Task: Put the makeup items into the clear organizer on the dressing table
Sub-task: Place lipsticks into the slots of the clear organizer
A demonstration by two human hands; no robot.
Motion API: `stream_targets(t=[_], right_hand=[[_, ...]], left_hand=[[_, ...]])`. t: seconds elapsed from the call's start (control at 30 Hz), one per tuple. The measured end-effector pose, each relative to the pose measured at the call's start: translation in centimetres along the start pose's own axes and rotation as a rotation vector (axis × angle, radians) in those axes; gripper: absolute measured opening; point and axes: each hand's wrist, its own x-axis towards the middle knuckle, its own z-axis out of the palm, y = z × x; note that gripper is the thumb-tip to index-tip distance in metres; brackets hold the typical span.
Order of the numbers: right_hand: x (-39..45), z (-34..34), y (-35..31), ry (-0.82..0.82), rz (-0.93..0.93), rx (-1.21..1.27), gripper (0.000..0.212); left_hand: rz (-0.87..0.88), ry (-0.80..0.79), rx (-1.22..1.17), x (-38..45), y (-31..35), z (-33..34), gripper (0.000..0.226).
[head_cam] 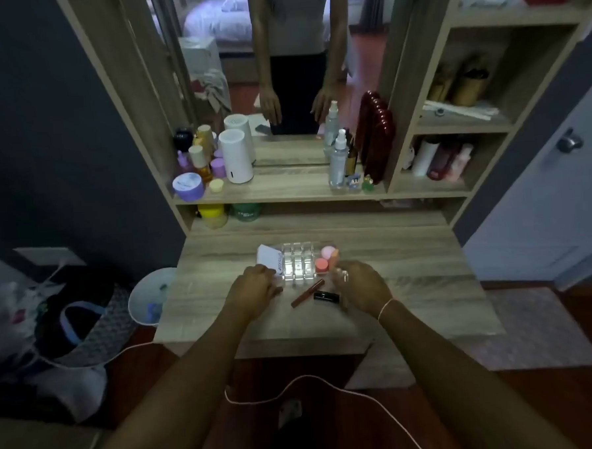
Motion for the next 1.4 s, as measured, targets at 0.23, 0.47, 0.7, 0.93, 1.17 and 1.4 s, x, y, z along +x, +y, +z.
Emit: stream_targets(t=[0.23,0.47,0.7,0.93,1.17,1.4], right_hand=[[1.4,5.4,0.5,-0.129,-0.073,0.006,0.023],[4.9,9.3,0.7,-0.189,-0.274,-0.330,0.037],[6.7,10.5,0.8,-0.300,-0.288,-0.289,0.016],[8.0,11.2,1.2,-0.269,-0.389,-0.296,0.020],[8.0,9.3,-0.9,-0.093,-0.293,-0.091,0.031],[8.5,7.9,-1.4,-0.029,0.034,0.259,0.024]], left_hand=[[0.074,-0.013,0.058,2.3,-2.2,4.6,0.031],[0.112,0.012,0.235,4.4,-4.0,7.0,0.044],[0.205,-0.013,0.295,5.6,-5.3,8.1,0.043],[0.224,0.092,0.020,5.5,-5.2,7.9,0.043],[0.160,0.245,-0.252,5.1,-3.8,4.8,0.051],[0.158,0.286,-0.390,7.6,-3.3,1.8,0.042]])
